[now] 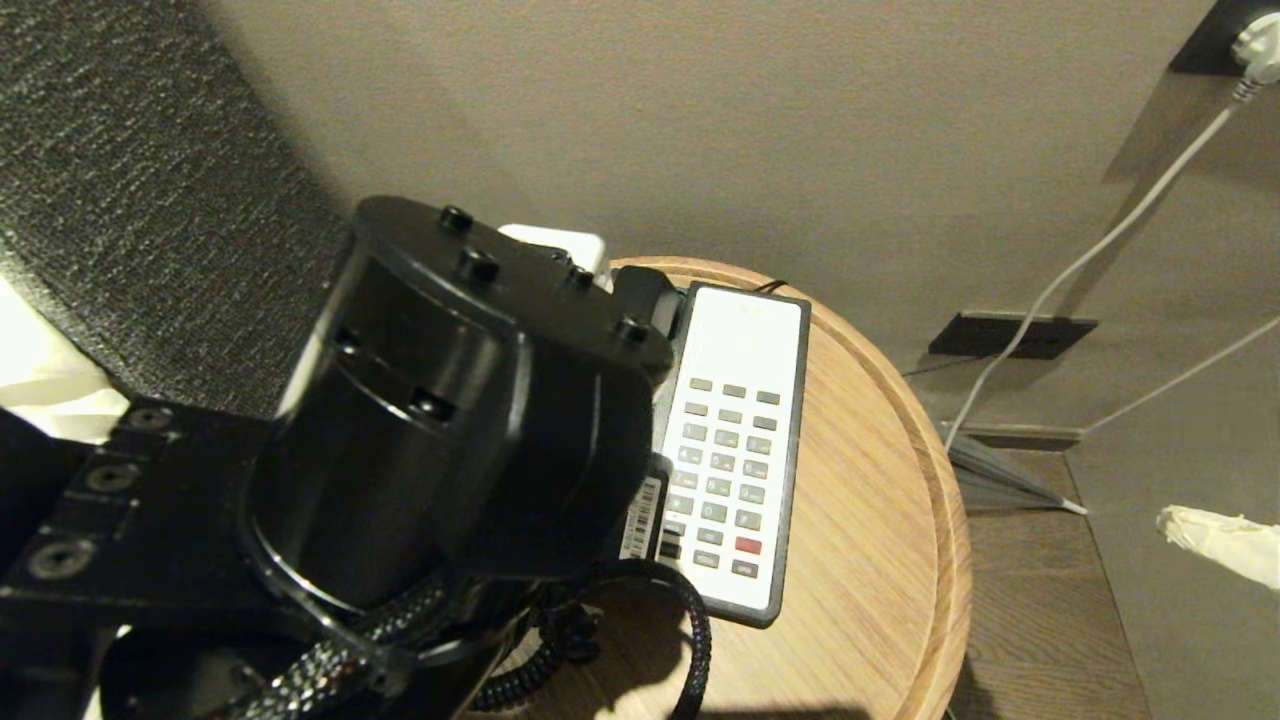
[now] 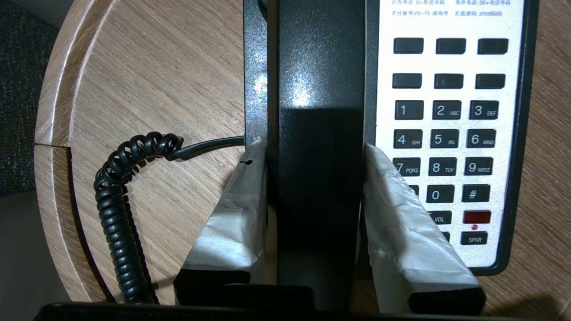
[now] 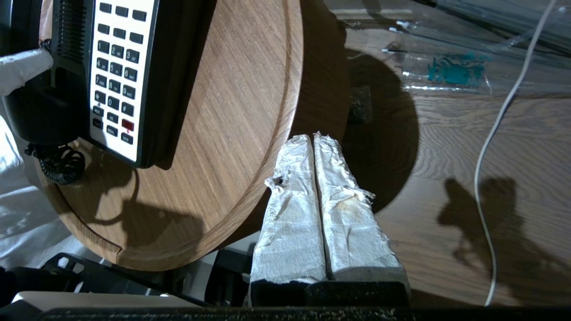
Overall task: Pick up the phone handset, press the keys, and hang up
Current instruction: Put the handset back
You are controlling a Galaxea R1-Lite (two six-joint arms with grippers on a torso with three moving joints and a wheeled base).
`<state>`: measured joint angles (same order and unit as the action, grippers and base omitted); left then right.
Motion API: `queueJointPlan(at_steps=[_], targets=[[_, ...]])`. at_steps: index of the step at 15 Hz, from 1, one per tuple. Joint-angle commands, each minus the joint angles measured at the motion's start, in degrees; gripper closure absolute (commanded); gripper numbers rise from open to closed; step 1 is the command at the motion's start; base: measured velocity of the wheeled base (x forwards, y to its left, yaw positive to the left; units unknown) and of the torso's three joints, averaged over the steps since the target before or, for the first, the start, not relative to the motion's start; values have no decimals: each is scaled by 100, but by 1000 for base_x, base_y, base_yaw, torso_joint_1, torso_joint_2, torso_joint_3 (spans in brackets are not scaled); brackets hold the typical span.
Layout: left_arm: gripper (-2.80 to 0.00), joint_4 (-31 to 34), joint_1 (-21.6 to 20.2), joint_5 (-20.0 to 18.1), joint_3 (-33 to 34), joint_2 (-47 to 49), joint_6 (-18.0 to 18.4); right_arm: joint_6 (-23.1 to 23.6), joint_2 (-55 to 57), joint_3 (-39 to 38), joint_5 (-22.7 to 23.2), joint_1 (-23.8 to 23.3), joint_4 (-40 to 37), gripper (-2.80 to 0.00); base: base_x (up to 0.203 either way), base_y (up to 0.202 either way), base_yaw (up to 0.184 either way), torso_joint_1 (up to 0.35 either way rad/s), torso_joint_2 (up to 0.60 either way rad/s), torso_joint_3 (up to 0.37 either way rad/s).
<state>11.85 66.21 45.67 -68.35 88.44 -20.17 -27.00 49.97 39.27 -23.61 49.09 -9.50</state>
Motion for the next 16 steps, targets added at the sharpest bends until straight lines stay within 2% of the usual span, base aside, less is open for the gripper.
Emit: queueJointPlan(at_steps=[1,3,7,16], targets=[[0,19,-55,30,15,15,-13,-16,-66,-8,-12,4,-34,0,0,0,0,0,0,0],[0,-2,-101,9,15,34,-5,-16,-84,-16,-12,4,-35,0,0,0,0,0,0,0],[0,-578,-161,-234,31,77,303,-16,-101,-6,-12,4,-35,0,0,0,0,0,0,0],[0,-642,-223,-410,236,48,277,-7,-110,31,-12,4,-35,0,0,0,0,0,0,0]])
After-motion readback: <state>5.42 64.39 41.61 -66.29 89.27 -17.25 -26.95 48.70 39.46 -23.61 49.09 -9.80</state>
